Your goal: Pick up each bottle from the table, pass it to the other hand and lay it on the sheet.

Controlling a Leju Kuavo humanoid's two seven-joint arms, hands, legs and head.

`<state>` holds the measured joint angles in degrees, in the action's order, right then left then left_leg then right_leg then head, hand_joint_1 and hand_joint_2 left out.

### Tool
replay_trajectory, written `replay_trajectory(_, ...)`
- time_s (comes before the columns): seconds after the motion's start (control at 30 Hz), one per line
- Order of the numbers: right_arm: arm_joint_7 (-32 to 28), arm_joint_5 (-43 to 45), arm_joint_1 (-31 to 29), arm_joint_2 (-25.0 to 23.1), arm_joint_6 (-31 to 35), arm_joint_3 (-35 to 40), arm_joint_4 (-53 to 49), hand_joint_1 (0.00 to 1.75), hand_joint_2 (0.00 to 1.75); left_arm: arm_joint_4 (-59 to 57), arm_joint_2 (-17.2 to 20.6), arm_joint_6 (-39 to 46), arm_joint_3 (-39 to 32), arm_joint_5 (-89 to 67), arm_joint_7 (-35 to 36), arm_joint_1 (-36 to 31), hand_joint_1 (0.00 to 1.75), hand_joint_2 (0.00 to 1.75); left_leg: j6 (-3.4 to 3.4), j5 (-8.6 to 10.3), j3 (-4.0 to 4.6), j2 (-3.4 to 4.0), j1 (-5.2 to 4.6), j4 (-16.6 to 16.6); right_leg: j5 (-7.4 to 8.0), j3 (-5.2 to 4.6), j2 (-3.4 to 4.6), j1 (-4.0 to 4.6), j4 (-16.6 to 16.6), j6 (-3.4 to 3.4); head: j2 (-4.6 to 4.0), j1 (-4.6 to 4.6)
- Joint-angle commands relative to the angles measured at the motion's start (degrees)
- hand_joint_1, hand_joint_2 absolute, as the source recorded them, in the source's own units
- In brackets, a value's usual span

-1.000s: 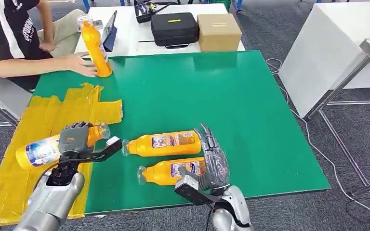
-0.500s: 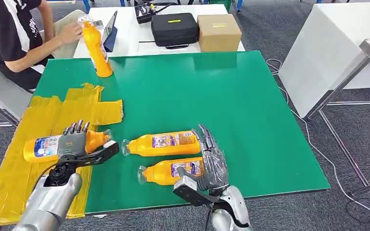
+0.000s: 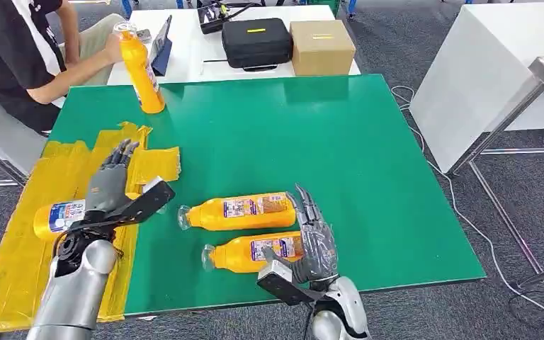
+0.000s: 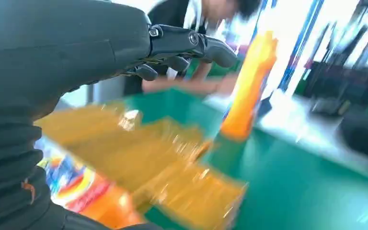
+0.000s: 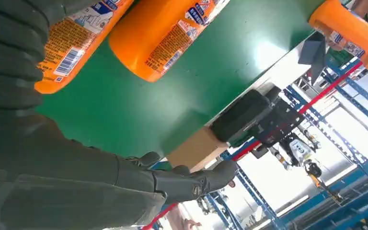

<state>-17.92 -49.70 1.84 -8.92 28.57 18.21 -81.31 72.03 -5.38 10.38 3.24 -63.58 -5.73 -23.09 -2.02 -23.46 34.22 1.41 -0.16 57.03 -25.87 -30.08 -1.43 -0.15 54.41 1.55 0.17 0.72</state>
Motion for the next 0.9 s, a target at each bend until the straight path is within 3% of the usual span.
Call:
replay_trajectory(0.03,-0.6,0.2,-0.9,-0.1,1.3,-0.7,4.2,0.00,1.75,17.2,3.3,0.3,4.1,1.7,1.2,2.4,0.00,1.75,0.14,-0.11,-0.15,-0.01,0.06,0.0,-0.07,0.13,0.19,0.03,0.0,-0.05,0.00,0.00)
replay_trajectory(0.2,0.3,-2.8,-0.7,0.4,4.2,-0.8,3.2,0.00,1.75,22.9,3.5,3.5,4.1,13.0,-3.2,5.8,0.00,1.75,0.14,-0.12,-0.20,-0.03,0.05,0.0,-0.09,0.18,0.18,0.01,0.0,-0.04,0.02,0.00)
replay_trajectory(0.27,5.8,-12.8,-1.4,0.9,6.2,-0.7,2.0,0.00,1.75,24.2,3.0,-1.7,4.6,23.9,-7.1,9.1,0.00,1.75,0.12,-0.15,-0.24,0.07,0.03,-0.1,-0.09,0.19,0.28,-0.02,-0.1,-0.03,0.00,0.00)
replay_trajectory(0.3,10.6,-20.0,-2.2,1.4,4.5,-0.9,1.6,0.00,1.75,23.8,2.8,-5.0,5.2,29.6,-9.4,10.7,0.00,1.75,0.09,-0.10,-0.21,0.07,0.01,-0.1,-0.06,0.16,0.25,-0.03,-0.1,-0.02,0.00,0.00)
replay_trajectory(0.4,18.2,-27.5,-5.8,3.1,-3.4,-1.6,-1.6,0.00,1.75,21.3,2.4,-5.6,7.8,33.1,-13.2,14.2,0.00,1.75,0.11,-0.14,-0.38,0.07,-0.06,-0.1,-0.09,0.31,0.30,-0.10,-0.1,0.00,0.02,0.02)
replay_trajectory(0.47,19.3,-28.4,-9.2,4.3,-8.1,-2.1,-1.7,0.00,1.75,19.3,1.9,-6.2,9.5,34.5,-14.5,15.4,0.00,1.75,0.11,-0.13,-0.29,0.07,-0.06,-0.1,-0.08,0.23,0.30,-0.09,-0.1,0.00,0.02,0.00)
replay_trajectory(0.7,21.0,-30.8,-18.7,6.8,-4.9,-1.6,2.8,0.00,1.75,12.5,0.5,-5.7,11.1,35.8,-14.8,14.9,0.00,1.75,0.09,-0.02,-0.18,-0.04,-0.07,-0.1,0.00,0.10,0.17,-0.10,-0.1,0.00,0.00,0.00)
replay_trajectory(0.9,21.5,-28.2,-22.5,6.9,-5.7,-0.9,7.5,0.00,1.75,10.6,0.4,-5.4,12.0,36.5,-15.1,14.8,0.00,1.75,0.03,0.01,-0.19,-0.02,-0.03,-0.1,0.03,0.15,0.12,-0.04,-0.1,0.02,0.02,0.00)
